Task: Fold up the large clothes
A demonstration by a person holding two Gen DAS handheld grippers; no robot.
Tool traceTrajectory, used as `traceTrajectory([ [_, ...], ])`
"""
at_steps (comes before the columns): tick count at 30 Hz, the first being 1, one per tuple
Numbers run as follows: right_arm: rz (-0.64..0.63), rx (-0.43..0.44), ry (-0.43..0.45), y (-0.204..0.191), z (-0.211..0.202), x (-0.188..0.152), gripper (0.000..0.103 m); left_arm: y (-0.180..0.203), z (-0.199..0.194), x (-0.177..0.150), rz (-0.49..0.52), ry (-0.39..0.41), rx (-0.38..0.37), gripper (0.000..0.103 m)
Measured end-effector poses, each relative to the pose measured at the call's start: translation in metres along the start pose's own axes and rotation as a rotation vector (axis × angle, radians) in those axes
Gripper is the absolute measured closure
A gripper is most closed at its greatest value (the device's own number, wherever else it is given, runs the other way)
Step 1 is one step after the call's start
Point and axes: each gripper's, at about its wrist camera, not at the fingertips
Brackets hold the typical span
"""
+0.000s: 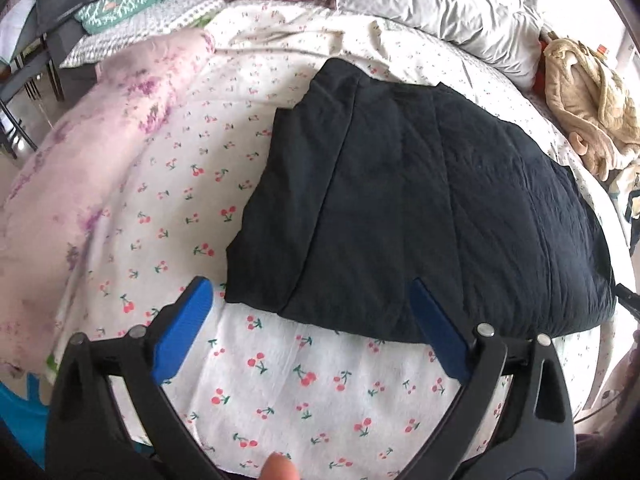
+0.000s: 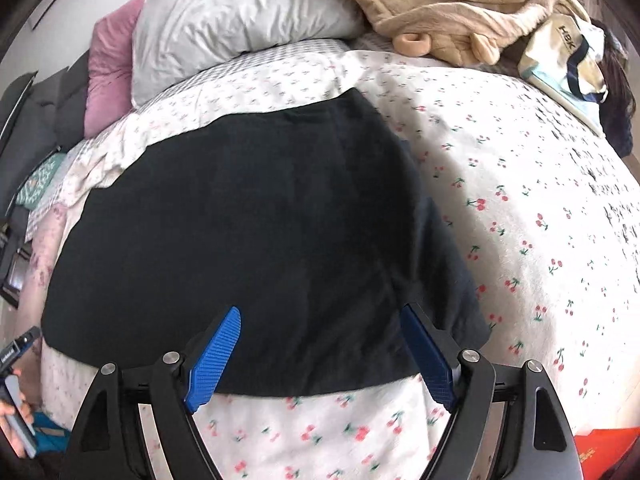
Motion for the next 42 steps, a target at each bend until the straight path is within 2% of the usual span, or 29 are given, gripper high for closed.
traceTrajectory([
  [4,-0.037,0.012,-0.015,-0.017,0.0,-0.005,0.019,-0.002,-0.002,-0.005,-0.019,-0.017,-0.001,0.002],
  [10,-0.097,0.037,-0.021,-0.044,0.005,-0.01,0.019,-0.011,0.01,-0.017,-0.091,-0.085,-0.013,0.002],
  [20,-0.191,0.055,-0.074,-0.09,0.031,-0.02,0.019,-0.031,0.038,-0.034,-0.299,-0.193,-0.106,0.002],
  [27,-0.238,0.084,-0.09,-0.115,0.037,-0.027,0.019,-0.051,0.053,-0.041,-0.505,-0.167,-0.159,0.003],
  [30,-0.251,0.091,-0.096,-0.124,0.041,-0.03,0.019,-0.05,0.057,-0.04,-0.532,-0.112,-0.176,0.007],
  [32,-0.253,0.096,-0.099,-0.128,0.044,-0.032,0.019,-0.047,0.061,-0.038,-0.545,-0.08,-0.22,0.018],
  [36,-0.242,0.125,-0.078,-0.138,0.048,-0.034,0.019,-0.046,0.07,-0.039,-0.595,-0.021,-0.252,0.021],
  [39,-0.251,0.183,-0.051,-0.149,0.051,-0.038,0.019,-0.052,0.079,-0.04,-0.651,0.019,-0.263,0.036],
  [42,-0.263,0.212,-0.031,-0.161,0.053,-0.042,0.019,-0.058,0.083,-0.038,-0.695,0.019,-0.271,0.054],
])
Point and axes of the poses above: each gripper's, at about its wrist camera, not at the fingertips, and z roughly the way its jaws point, y to its right, x to its top, and after that the axes turned 13 degrees about y, right-handed
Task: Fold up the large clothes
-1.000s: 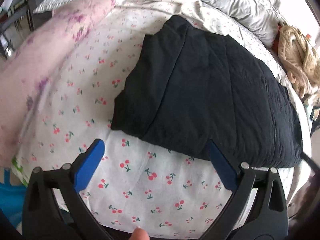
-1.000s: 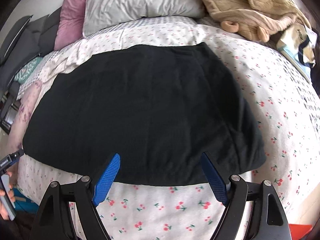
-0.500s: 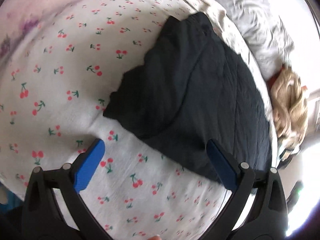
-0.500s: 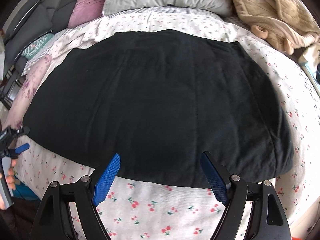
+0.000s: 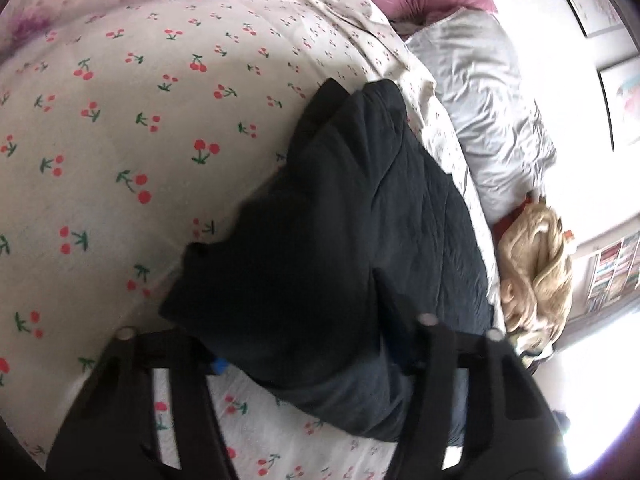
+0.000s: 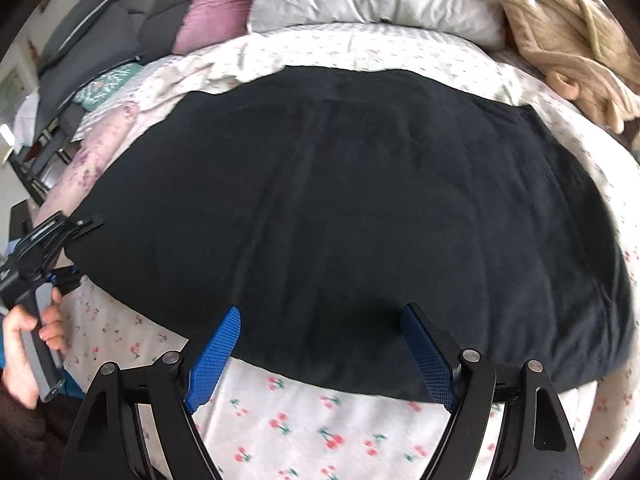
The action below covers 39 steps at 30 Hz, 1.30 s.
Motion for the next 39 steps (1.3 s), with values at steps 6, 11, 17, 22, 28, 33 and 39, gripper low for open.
traceTrajectory([
  [6,-0.046,0.037,0.006,-0.01,0.012,-0.002,0.061,0.046,-0.037,0.006,0.104,0.109,-0.11,0.069],
  [11,-0.054,0.07,-0.009,-0.014,0.024,-0.003,0.074,0.111,-0.073,-0.003,0.238,0.185,-0.291,0.071],
  [17,0.039,0.149,-0.035,0.002,0.034,-0.002,0.071,0.191,-0.089,-0.036,0.37,0.166,-0.496,0.072],
  [22,0.31,0.283,-0.066,0.057,0.024,0.008,0.071,0.251,-0.073,-0.081,0.488,0.086,-0.596,0.072],
  [28,0.53,0.136,0.053,0.168,-0.027,0.012,0.033,0.287,-0.03,-0.156,0.629,-0.076,-0.608,0.072],
  [33,0.691,0.087,0.11,0.243,-0.052,-0.005,0.031,0.286,0.014,-0.217,0.748,-0.239,-0.548,0.072],
  [39,0.758,0.158,0.108,0.272,-0.052,-0.015,0.031,0.273,0.027,-0.267,0.911,-0.281,-0.507,0.064],
])
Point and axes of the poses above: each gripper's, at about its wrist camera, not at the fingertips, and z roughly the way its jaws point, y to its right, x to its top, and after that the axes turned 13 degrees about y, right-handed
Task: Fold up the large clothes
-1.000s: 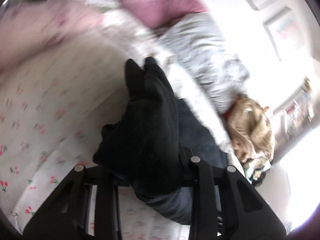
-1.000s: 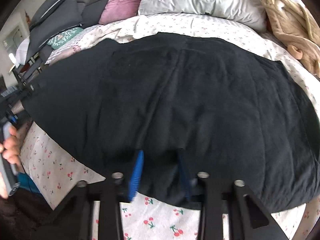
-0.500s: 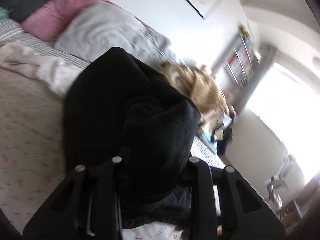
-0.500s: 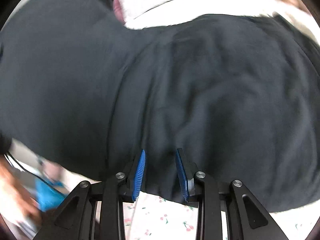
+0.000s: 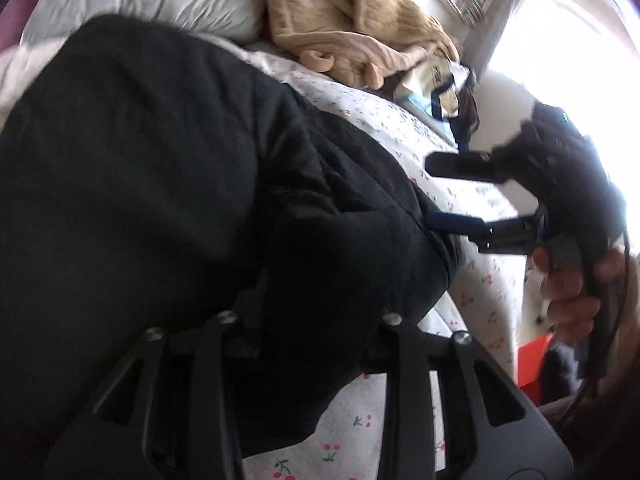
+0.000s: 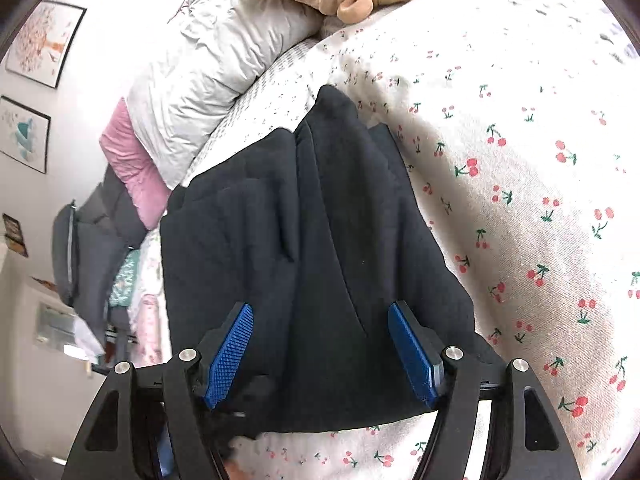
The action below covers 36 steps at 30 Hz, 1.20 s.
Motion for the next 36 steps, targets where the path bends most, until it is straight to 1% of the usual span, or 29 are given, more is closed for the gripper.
traceTrajectory([
  [1,0.002,0.013,-0.006,-0.002,0.002,0.001,0.031,0.004,-0.003,0.004,0.011,-0.013,-0.006,0.053],
  [2,0.009,0.034,-0.015,-0.004,0.004,0.001,0.031,0.006,-0.007,0.008,0.011,-0.026,-0.025,0.038],
  [4,0.024,0.07,-0.035,-0.009,0.01,0.002,0.031,0.009,-0.014,0.015,0.01,-0.067,-0.091,0.024],
  [5,0.034,0.092,-0.049,-0.011,0.012,0.003,0.031,0.014,-0.023,0.017,0.021,-0.08,-0.121,0.022],
  [7,0.039,0.118,-0.063,-0.016,0.017,0.0,0.031,0.024,-0.039,0.02,0.083,-0.105,-0.158,0.021],
  [8,0.041,0.13,-0.07,-0.018,0.019,0.001,0.03,0.026,-0.046,0.021,0.114,-0.111,-0.161,0.021],
  [10,0.045,0.152,-0.089,-0.018,0.021,-0.001,0.03,0.025,-0.063,0.023,0.151,-0.091,-0.144,0.021],
  [11,0.044,0.162,-0.107,-0.02,0.025,-0.003,0.029,0.021,-0.07,0.026,0.15,-0.077,-0.13,0.021],
  [12,0.045,0.166,-0.121,-0.019,0.025,-0.004,0.029,0.014,-0.077,0.03,0.135,-0.061,-0.111,0.021],
  [13,0.047,0.164,-0.148,-0.021,0.029,-0.007,0.029,0.009,-0.074,0.036,0.12,-0.052,-0.094,0.021],
  [15,0.055,0.162,-0.2,-0.024,0.035,-0.014,0.028,-0.01,-0.078,0.044,0.077,-0.033,-0.04,0.02],
  [16,0.056,0.166,-0.224,-0.027,0.039,-0.018,0.028,-0.022,-0.079,0.047,0.054,-0.022,0.003,0.02],
  [19,0.034,0.17,-0.293,-0.039,0.054,-0.033,0.028,-0.052,-0.077,0.05,-0.014,-0.013,0.096,0.021],
  [21,0.01,0.169,-0.317,-0.049,0.064,-0.04,0.028,-0.07,-0.076,0.051,-0.064,-0.006,0.137,0.021],
  [22,-0.007,0.159,-0.314,-0.053,0.068,-0.042,0.028,-0.078,-0.075,0.052,-0.085,-0.003,0.158,0.021],
  [23,-0.039,0.141,-0.297,-0.06,0.072,-0.045,0.03,-0.083,-0.075,0.052,-0.095,0.001,0.175,0.021],
  [24,-0.064,0.125,-0.277,-0.064,0.075,-0.045,0.036,-0.088,-0.074,0.052,-0.1,0.005,0.197,0.021],
  [25,-0.097,0.102,-0.255,-0.07,0.076,-0.045,0.057,-0.092,-0.074,0.051,-0.099,0.007,0.212,0.021],
  [26,-0.126,0.093,-0.228,-0.077,0.076,-0.043,0.062,-0.094,-0.074,0.051,-0.093,0.01,0.237,0.023],
  [28,-0.154,0.129,-0.168,-0.087,0.066,-0.035,0.07,-0.098,-0.073,0.051,-0.097,0.016,0.265,0.026],
  [29,-0.171,0.148,-0.142,-0.091,0.059,-0.032,0.072,-0.1,-0.074,0.051,-0.107,0.021,0.265,0.027],
  [31,-0.223,0.203,-0.065,-0.104,0.037,-0.02,0.073,-0.102,-0.075,0.053,-0.131,0.035,0.25,0.028],
  [33,-0.281,0.202,0.009,-0.11,0.016,-0.01,0.073,-0.101,-0.073,0.054,-0.141,0.043,0.226,0.028],
  [34,-0.29,0.194,0.039,-0.108,0.007,-0.005,0.073,-0.1,-0.071,0.055,-0.14,0.041,0.215,0.029],
  [36,-0.286,0.15,0.084,-0.093,-0.007,0.006,0.073,-0.095,-0.061,0.052,-0.138,0.023,0.176,0.03],
])
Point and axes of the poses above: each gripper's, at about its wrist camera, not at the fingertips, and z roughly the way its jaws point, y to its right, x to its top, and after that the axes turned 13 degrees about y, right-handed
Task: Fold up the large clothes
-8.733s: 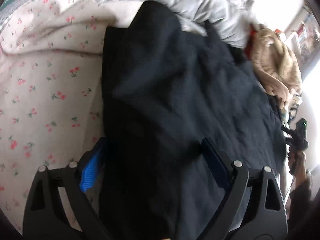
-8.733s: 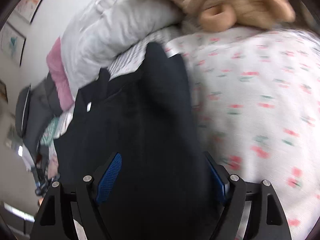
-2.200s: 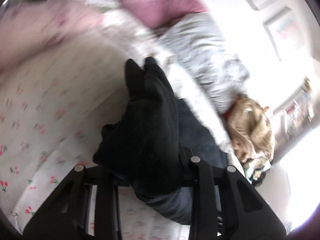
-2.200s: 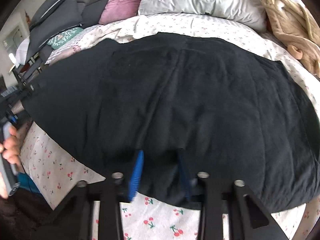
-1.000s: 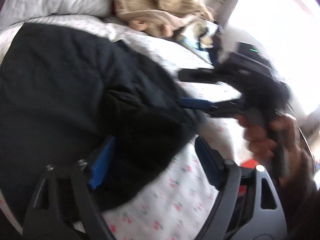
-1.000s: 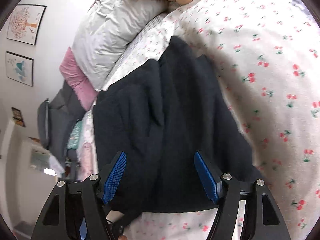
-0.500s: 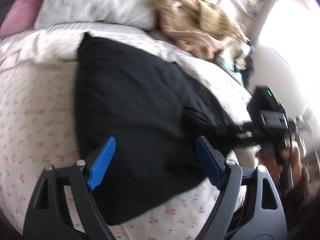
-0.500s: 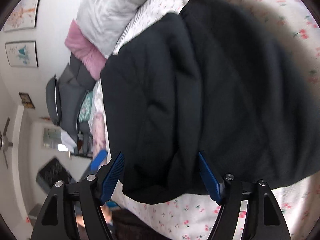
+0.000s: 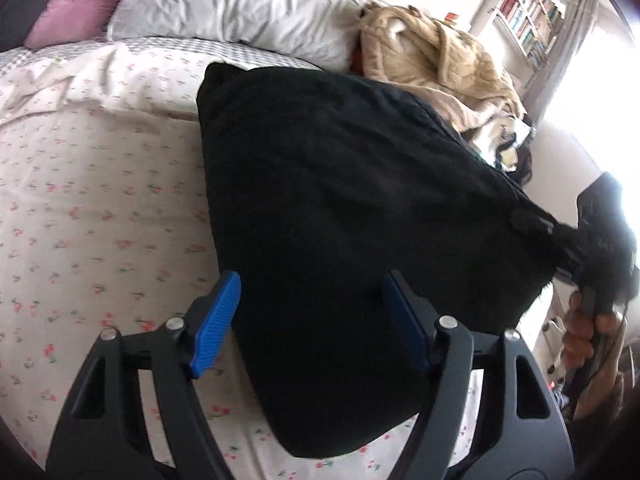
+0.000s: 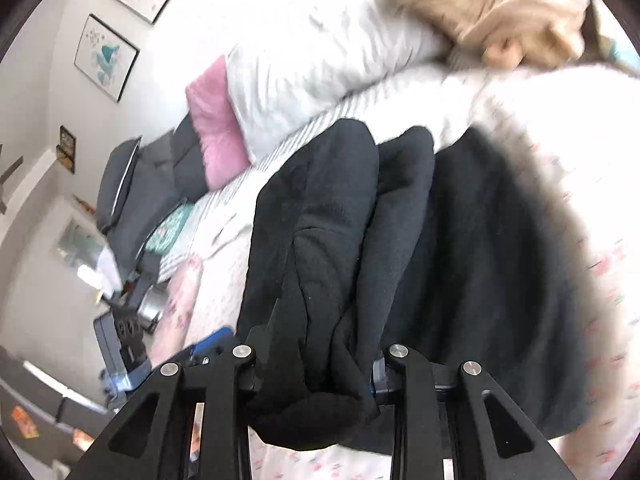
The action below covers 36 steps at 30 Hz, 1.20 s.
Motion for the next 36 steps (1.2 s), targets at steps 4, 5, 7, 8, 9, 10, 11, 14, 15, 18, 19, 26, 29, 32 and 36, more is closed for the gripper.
traceTrajectory([
  [4,0.054,-0.153,-0.011,0.051,-0.008,-0.001,0.073,0.009,0.02,-0.012,-0.004,-0.063,-0.057,0.031],
  [5,0.079,-0.188,-0.037,0.066,-0.005,-0.005,0.073,0.013,0.024,-0.017,0.005,-0.074,-0.062,0.031],
  [7,0.121,-0.217,-0.104,0.089,0.004,-0.015,0.072,0.018,0.028,-0.021,0.033,-0.076,-0.053,0.031],
  [8,0.139,-0.216,-0.119,0.096,0.007,-0.019,0.069,0.02,0.029,-0.022,0.052,-0.075,-0.044,0.031],
  [9,0.156,-0.211,-0.127,0.1,0.009,-0.022,0.068,0.021,0.029,-0.022,0.058,-0.077,-0.041,0.031],
  [10,0.166,-0.2,-0.125,0.1,0.007,-0.022,0.065,0.02,0.029,-0.022,0.055,-0.078,-0.042,0.03],
  [11,0.17,-0.201,-0.129,0.098,0.003,-0.021,0.059,0.019,0.029,-0.022,0.048,-0.08,-0.043,0.029],
  [14,0.149,-0.226,-0.104,0.093,-0.018,-0.01,0.04,0.016,0.029,-0.021,0.026,-0.081,-0.044,0.026],
  [15,0.142,-0.226,-0.089,0.09,-0.024,-0.009,0.037,0.015,0.029,-0.021,0.019,-0.084,-0.044,0.025],
  [18,0.178,-0.176,-0.057,0.095,-0.039,-0.006,0.032,0.011,0.03,-0.022,-0.009,-0.099,-0.049,0.021],
  [19,0.197,-0.164,-0.052,0.096,-0.036,-0.004,0.032,0.008,0.032,-0.022,-0.03,-0.109,-0.052,0.019],
  [26,0.284,-0.106,-0.09,0.098,-0.008,-0.013,0.069,-0.001,0.042,-0.024,-0.143,-0.128,-0.052,0.012],
  [29,0.216,-0.054,-0.026,0.073,-0.023,-0.005,0.07,-0.001,0.042,-0.026,-0.147,-0.127,-0.047,0.01],
  [32,0.039,-0.232,-0.115,0.058,-0.022,-0.015,0.069,-0.002,0.041,-0.026,-0.145,-0.135,-0.071,0.01],
  [36,-0.001,-0.327,-0.26,0.065,-0.009,-0.036,0.051,0.003,0.044,-0.031,-0.104,-0.167,-0.07,0.01],
])
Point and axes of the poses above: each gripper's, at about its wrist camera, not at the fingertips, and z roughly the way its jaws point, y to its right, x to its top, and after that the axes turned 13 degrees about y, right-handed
